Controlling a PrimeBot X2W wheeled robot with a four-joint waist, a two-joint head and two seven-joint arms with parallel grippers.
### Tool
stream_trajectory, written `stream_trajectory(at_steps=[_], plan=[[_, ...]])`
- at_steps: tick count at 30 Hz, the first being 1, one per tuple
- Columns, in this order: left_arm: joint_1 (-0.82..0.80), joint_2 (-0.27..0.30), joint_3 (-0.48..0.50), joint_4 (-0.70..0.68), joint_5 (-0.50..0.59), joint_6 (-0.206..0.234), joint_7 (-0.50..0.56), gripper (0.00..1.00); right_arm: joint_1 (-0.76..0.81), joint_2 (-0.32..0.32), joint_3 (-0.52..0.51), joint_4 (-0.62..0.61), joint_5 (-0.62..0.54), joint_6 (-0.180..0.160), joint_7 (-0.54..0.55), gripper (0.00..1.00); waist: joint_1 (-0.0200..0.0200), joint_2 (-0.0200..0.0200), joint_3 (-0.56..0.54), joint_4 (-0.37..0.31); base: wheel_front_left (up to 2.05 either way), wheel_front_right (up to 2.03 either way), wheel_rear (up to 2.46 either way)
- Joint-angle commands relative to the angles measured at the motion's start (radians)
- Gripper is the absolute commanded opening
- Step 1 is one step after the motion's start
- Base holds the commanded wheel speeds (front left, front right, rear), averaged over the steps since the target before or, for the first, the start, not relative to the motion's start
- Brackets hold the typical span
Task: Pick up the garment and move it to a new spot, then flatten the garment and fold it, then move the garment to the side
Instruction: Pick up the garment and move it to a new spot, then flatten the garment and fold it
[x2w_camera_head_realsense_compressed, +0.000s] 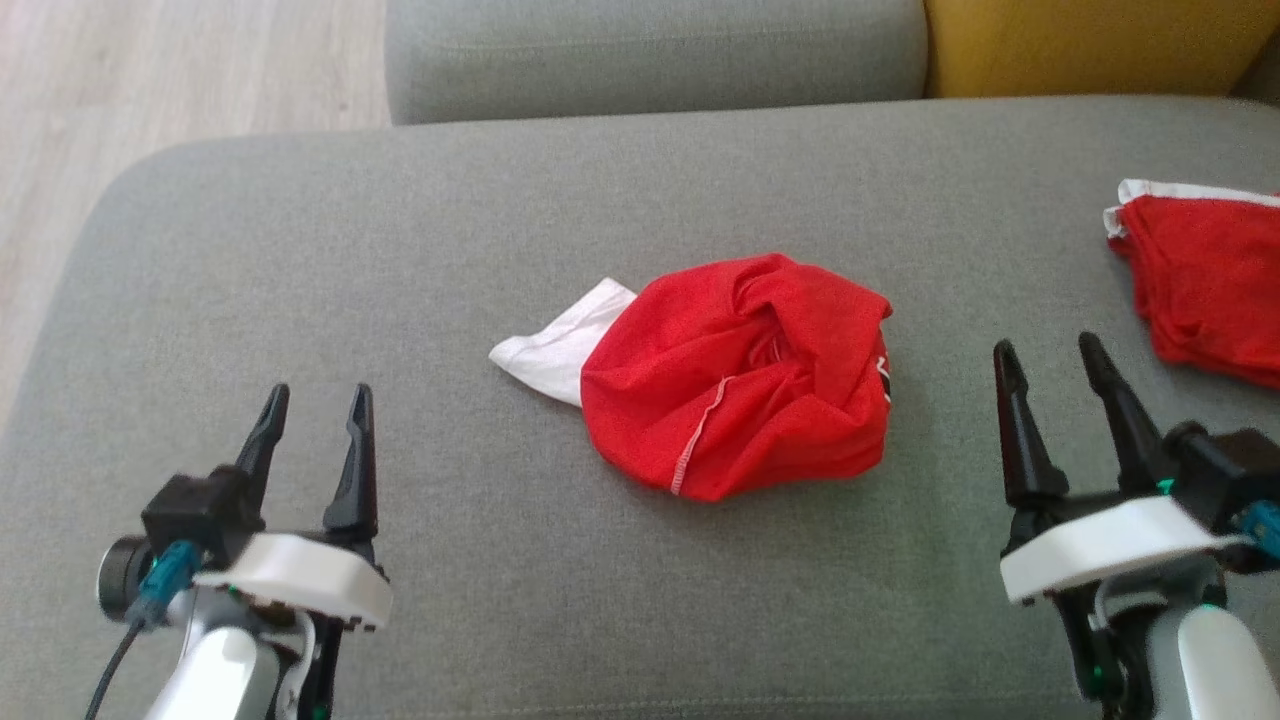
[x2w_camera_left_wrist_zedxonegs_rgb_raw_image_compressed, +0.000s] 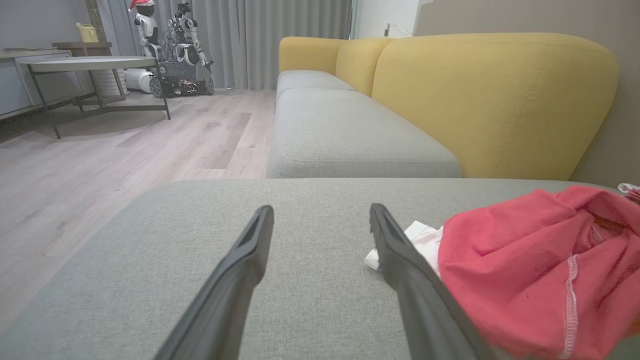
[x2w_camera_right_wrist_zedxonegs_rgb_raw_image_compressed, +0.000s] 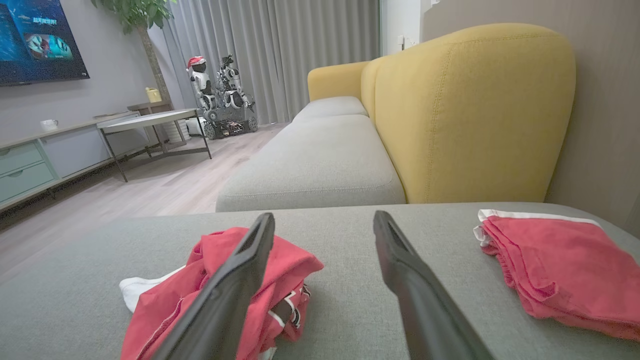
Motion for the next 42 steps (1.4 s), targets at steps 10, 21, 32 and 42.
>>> stream_trajectory(at_steps=[10,21,32,42], plan=[[0.036,0.046,0.039,-0.097,-0.026,0.008,0.033,1.0,0.051,-0.005,0.017,-0.041,-0.009,-0.001,0.02,1.0,0.0,0.0,-0.055,-0.004,0.0,0.0,0.0],[0.073,0.055,0.028,-0.123,-0.027,0.024,0.05,1.0,0.083,-0.004,0.008,-0.056,-0.01,-0.001,0.034,1.0,0.0,0.0,-0.078,-0.005,0.0,0.0,0.0],[0.071,0.063,0.021,-0.131,-0.029,0.028,0.058,1.0,0.083,-0.004,0.01,-0.063,-0.003,-0.001,0.036,1.0,0.0,0.0,-0.073,-0.004,0.0,0.0,0.0],[0.066,0.066,0.017,-0.129,-0.032,0.031,0.058,1.0,0.081,-0.004,0.009,-0.06,0.001,-0.001,0.034,1.0,0.0,0.0,-0.069,-0.003,0.0,0.0,0.0]])
